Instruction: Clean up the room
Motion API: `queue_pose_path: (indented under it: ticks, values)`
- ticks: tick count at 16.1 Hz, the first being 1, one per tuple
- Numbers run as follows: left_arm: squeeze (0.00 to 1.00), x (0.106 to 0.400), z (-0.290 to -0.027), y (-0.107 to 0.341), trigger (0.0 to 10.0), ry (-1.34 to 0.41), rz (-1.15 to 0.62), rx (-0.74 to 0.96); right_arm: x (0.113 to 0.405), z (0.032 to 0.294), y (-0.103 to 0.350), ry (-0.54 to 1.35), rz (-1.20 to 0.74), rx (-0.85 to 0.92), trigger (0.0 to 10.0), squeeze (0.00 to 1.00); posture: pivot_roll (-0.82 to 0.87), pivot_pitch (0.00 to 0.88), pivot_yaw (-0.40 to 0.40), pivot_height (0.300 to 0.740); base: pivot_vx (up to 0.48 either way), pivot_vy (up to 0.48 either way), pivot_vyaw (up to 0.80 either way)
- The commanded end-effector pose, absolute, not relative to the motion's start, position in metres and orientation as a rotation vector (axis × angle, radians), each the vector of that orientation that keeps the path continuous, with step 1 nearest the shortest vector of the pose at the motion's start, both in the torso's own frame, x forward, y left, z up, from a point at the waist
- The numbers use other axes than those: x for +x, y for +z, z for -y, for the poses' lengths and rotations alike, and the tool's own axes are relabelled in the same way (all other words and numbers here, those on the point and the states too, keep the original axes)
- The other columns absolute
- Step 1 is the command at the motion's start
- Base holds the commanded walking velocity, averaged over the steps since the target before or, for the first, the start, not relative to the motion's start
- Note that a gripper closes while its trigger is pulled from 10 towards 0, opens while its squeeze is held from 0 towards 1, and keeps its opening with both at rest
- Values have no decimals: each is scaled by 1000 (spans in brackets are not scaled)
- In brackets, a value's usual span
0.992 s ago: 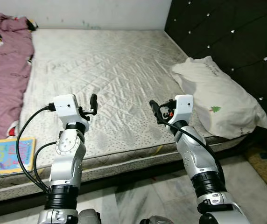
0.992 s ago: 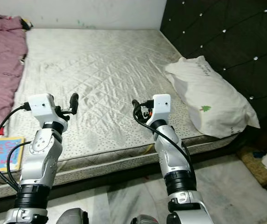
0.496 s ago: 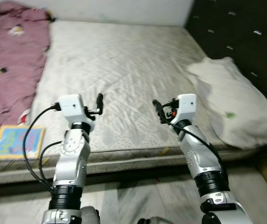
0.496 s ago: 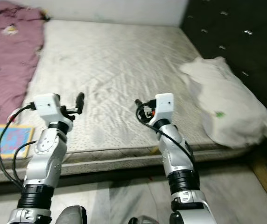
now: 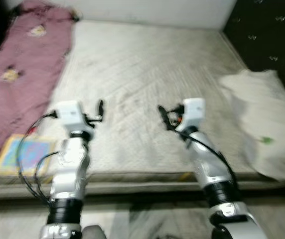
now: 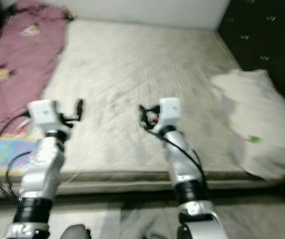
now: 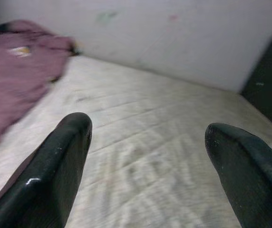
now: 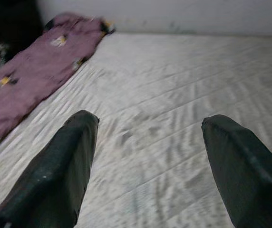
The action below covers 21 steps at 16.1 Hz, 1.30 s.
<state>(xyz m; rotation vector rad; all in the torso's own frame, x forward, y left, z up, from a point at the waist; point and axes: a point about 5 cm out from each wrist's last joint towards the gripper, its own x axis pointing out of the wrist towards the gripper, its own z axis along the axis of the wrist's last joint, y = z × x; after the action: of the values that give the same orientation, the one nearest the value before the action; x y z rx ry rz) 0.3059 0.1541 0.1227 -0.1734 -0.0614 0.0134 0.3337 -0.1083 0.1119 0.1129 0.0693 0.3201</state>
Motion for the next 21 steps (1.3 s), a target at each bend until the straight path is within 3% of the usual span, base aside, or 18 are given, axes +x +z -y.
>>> queue_pose_path:
  ticks: [1, 8, 21]
  values:
    - [0, 307, -137, 127, 10000, -46, 74, -187, 334, 126, 107, 269, -87, 104, 10000, 0, 39, 0, -96, 740, 334, 0, 0]
    - [0, 310, -137, 125, 10000, -10, 44, -206, 335, 127, 107, 259, -90, 123, 10000, 0, 39, 0, -95, 740, 43, 0, 0]
    - [0, 311, -136, 125, 10000, -9, 39, -214, 337, 128, 107, 259, -104, 116, 10000, 0, 34, 0, -95, 740, 0, 480, 0]
